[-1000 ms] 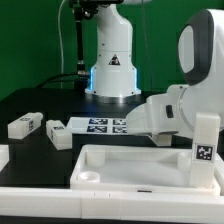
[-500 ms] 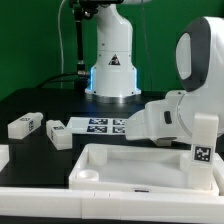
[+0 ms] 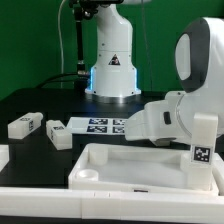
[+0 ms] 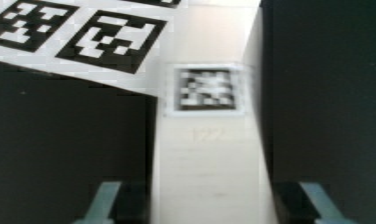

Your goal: Assemble desk

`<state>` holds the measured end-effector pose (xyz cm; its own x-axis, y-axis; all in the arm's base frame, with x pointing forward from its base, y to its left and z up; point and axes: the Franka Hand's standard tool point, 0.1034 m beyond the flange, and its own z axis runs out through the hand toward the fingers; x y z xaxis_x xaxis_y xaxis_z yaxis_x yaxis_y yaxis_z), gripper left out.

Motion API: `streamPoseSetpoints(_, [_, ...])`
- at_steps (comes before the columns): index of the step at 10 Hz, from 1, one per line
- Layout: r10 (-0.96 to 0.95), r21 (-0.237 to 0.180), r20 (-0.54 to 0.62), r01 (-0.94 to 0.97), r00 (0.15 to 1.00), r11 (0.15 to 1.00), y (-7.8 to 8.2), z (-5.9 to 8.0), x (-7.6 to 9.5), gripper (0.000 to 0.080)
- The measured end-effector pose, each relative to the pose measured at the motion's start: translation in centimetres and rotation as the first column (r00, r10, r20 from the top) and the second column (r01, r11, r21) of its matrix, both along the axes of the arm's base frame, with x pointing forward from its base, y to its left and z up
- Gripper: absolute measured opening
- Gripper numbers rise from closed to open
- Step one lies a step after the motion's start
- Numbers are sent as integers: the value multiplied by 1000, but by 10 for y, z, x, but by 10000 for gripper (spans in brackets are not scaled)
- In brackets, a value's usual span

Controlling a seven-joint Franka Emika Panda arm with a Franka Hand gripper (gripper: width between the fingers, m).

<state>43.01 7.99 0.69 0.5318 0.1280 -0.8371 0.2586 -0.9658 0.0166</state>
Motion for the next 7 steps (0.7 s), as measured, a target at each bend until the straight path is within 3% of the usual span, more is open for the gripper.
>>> streamPoseSetpoints(4, [-8,7,7,7,1000,1000,-4,6,4,288])
streamPoseSetpoints(6, [-9,35,2,9,1000,999,-12,27,10,288])
streamPoseSetpoints(7, [-18,44,-12,18,1000,999,-19,49,13,288])
